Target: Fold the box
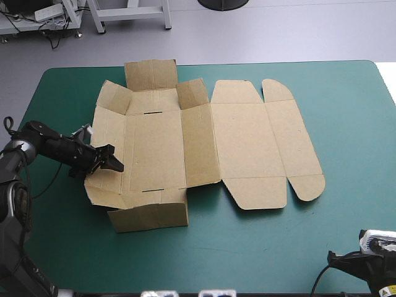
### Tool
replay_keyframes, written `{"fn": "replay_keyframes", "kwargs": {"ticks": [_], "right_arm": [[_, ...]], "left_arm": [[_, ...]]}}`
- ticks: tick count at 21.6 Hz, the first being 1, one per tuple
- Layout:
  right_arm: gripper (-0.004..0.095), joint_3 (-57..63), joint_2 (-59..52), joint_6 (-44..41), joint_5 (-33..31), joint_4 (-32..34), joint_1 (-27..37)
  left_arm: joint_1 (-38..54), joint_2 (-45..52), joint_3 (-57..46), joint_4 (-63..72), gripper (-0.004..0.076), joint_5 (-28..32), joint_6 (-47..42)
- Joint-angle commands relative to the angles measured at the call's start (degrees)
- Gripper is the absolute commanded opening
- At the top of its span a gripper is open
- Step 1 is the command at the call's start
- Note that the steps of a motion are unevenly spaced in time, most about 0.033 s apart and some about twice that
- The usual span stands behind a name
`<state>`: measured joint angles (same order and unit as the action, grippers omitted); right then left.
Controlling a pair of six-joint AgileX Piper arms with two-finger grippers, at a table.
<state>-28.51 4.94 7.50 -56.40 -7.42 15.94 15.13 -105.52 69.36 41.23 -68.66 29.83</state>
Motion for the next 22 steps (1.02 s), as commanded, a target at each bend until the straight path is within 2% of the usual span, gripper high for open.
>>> {"fn": "replay_keyframes", "kwargs": {"ticks": [1, 4, 5, 7, 13, 18, 22], "right_arm": [[-0.0013, -1.3, 1.04, -0.03, 3.87, 0.15, -0.16], [-0.0013, -1.3, 1.04, -0.03, 3.87, 0.15, -0.16], [-0.0013, -1.3, 1.04, -0.03, 3.87, 0.15, -0.16], [-0.0013, -1.3, 1.04, -0.03, 3.87, 0.15, -0.16], [-0.0013, -1.3, 1.04, -0.03, 3.99, 0.15, -0.16], [-0.0013, -1.3, 1.04, -0.03, 4.69, 0.15, -0.16], [-0.0013, -1.19, 1.04, -0.03, 5.77, -0.1, -0.16]], "left_arm": [[-2.67, 1.39, 0.67, 1.72, 0.0414, -5.63, -3.04], [-3.47, 1.39, 0.58, 0.78, 0.0312, -5.63, -5.24], [-3.63, 1.39, 0.58, 0.11, 0.0234, -5.63, -5.24], [-3.76, 1.5, 0.58, -1.21, 0.0013, -5.63, -5.24], [-4.2, 2.56, 1.47, -7.02, -0.001, -5.63, -6.03], [-11.22, 8.92, 8.9, -20.91, -0.001, -5.63, -7.18], [-21.75, 13.85, 13.38, -29.93, -0.001, -5.28, -7.18]]}}
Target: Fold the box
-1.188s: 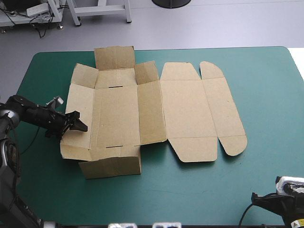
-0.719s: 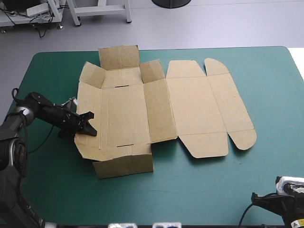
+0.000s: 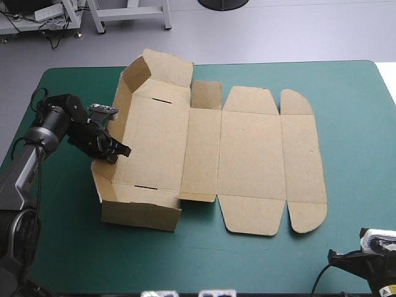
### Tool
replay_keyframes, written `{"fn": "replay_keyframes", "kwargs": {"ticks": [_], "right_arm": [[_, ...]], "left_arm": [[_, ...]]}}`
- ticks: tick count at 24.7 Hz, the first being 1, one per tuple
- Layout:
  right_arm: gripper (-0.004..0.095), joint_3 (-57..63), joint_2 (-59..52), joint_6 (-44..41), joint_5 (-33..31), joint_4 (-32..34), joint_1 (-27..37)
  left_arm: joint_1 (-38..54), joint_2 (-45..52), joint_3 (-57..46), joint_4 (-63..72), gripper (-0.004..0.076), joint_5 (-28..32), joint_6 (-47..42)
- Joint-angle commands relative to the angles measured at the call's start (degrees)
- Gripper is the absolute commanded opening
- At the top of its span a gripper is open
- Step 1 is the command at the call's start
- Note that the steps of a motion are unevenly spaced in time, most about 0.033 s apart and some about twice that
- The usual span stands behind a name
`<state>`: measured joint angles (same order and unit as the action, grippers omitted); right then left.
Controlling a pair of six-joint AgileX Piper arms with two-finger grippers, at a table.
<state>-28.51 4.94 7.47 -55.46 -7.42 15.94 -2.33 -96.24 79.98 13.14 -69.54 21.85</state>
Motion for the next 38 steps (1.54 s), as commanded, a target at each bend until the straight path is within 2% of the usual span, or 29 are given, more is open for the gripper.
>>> {"fn": "replay_keyframes", "kwargs": {"ticks": [1, 8, 12, 17, 24, 25, 28, 32, 38], "right_arm": [[-0.0013, -1.19, 1.04, -0.01, 5.32, -0.26, -0.16], [-0.0013, -1.19, 1.04, -0.01, 5.75, -0.87, -0.16], [-0.0013, -1.19, 1.04, -0.01, 5.63, -2.04, -0.16], [-0.0013, -1.19, 1.04, -0.01, 5.63, -3.33, -0.16], [-0.0013, -1.19, 1.04, 0.07, 5.63, -3.33, -0.16], [-0.0013, -1.19, 1.04, 0.07, 5.63, -3.33, -0.16], [-0.0013, -1.19, 1.04, 0.07, 5.63, -3.22, -0.16], [-0.0013, -1.19, 1.04, 1.86, 5.63, -3.0, -0.16], [-0.0013, -1.19, 1.04, 2.23, 5.63, -3.0, -0.16]], "left_arm": [[-6.33, 5.26, 3.04, -3.22, -0.001, -4.4, 0.81], [-18.37, 8.19, 3.65, -15.52, -0.001, -4.31, 0.25], [-22.53, 8.31, 5.39, -22.99, -0.001, -2.17, -1.48], [-25.43, 8.31, 8.61, -30.7, -0.001, 4.21, -0.92], [-27.44, 8.31, 11.0, -35.26, -0.001, 13.8, 4.86], [-27.66, 8.31, 11.0, -35.13, -0.001, 14.48, 8.08], [-28.67, 8.31, 11.0, -34.46, -0.001, 14.21, 10.81], [-34.84, 9.64, 11.0, -35.19, -0.001, 13.33, 15.67], [-42.23, 11.87, 11.0, -43.97, -0.001, 13.33, 15.92]]}}
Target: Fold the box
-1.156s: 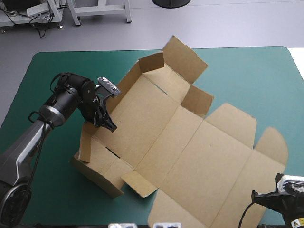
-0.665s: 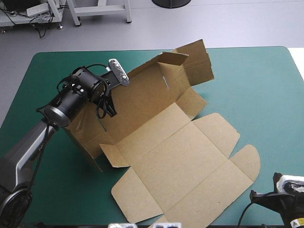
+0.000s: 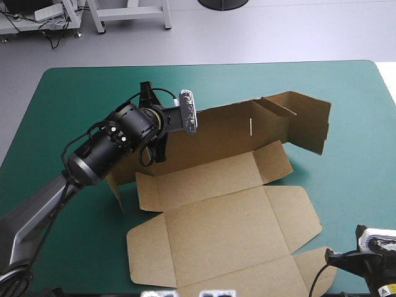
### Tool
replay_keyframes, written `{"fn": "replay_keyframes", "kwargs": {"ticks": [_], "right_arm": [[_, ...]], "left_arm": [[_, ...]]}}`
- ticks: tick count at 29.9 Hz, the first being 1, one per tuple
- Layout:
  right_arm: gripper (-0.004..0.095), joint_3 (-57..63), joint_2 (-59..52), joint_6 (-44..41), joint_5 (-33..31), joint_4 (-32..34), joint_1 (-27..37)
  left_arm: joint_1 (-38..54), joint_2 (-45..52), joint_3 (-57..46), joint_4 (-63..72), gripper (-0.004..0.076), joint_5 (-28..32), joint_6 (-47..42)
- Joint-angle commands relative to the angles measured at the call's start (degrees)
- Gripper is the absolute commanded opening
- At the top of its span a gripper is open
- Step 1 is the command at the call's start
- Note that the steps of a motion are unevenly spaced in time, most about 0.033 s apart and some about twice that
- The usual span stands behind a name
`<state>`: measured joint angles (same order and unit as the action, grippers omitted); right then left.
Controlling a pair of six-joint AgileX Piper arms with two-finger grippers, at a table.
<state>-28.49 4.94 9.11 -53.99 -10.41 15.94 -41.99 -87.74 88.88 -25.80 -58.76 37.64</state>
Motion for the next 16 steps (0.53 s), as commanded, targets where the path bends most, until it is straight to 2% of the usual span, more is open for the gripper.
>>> {"fn": "replay_keyframes", "kwargs": {"ticks": [1, 6, 9, 16], "right_arm": [[-0.0013, -1.21, 1.04, 0.6, 4.27, -0.01, -0.16], [-0.0013, -1.32, 1.04, 0.37, 5.54, 0.13, -0.16], [-0.0013, -2.6, 1.57, -3.1, 5.92, 0.27, -0.16], [-0.0013, -10.89, 8.4, -4.63, 5.46, 0.36, -0.16]], "left_arm": [[-3.38, 3.62, 2.1, -5.35, -0.001, 2.54, 0.13], [-8.49, 3.74, 2.1, -7.96, -0.001, 3.0, 0.37], [-11.21, 3.74, 2.1, -9.72, -0.001, 5.13, 0.37], [-12.98, 3.74, -1.39, -13.88, -0.001, 8.46, -2.48]]}}
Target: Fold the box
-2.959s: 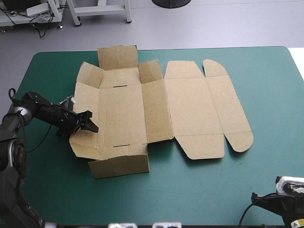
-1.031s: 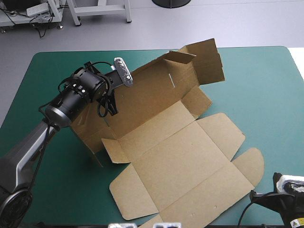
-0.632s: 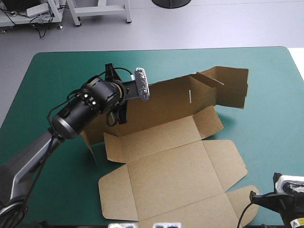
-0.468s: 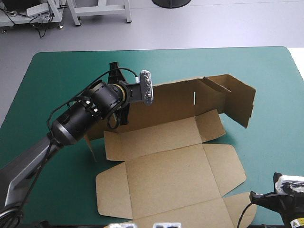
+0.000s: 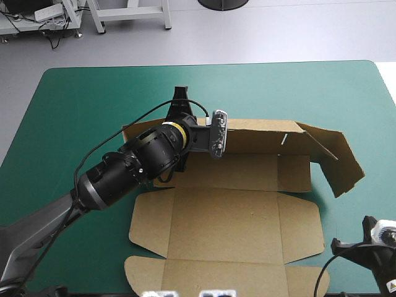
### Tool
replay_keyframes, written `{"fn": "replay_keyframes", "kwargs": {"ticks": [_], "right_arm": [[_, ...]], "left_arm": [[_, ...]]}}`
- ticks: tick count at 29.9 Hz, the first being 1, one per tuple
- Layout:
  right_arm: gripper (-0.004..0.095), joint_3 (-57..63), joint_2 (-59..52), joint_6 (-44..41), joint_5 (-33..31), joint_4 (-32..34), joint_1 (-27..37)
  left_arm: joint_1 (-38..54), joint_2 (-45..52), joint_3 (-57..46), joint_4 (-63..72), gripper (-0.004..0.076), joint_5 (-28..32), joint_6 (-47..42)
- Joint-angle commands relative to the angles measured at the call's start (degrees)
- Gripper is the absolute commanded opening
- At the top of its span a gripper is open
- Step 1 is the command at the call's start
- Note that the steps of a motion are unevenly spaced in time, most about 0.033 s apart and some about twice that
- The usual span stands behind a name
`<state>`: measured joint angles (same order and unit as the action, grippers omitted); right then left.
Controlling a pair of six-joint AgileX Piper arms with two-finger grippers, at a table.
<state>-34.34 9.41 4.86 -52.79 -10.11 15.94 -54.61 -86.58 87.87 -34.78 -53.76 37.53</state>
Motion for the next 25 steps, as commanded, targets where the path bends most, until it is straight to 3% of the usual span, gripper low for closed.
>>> {"fn": "replay_keyframes", "kwargs": {"ticks": [1, 11, 19, 25], "right_arm": [[-0.0013, -6.55, 5.58, -0.39, 4.26, 0.05, -0.16], [-0.0013, -26.0, 26.84, 2.15, 4.48, -0.94, -0.16], [-0.0013, -42.63, 46.6, 8.79, 3.93, -13.11, -0.16], [-0.0013, -55.68, 62.29, 12.49, -2.41, -18.57, -0.16]], "left_arm": [[-0.36, 2.58, -1.44, -6.5, -0.001, 3.64, -3.21], [-0.36, 2.58, -11.06, -17.68, -0.001, 6.75, -13.05], [-0.36, 2.58, -11.06, -20.56, -0.001, 8.98, -17.16], [-0.36, 2.58, -11.06, -20.58, -0.001, 8.88, -17.16]]}}
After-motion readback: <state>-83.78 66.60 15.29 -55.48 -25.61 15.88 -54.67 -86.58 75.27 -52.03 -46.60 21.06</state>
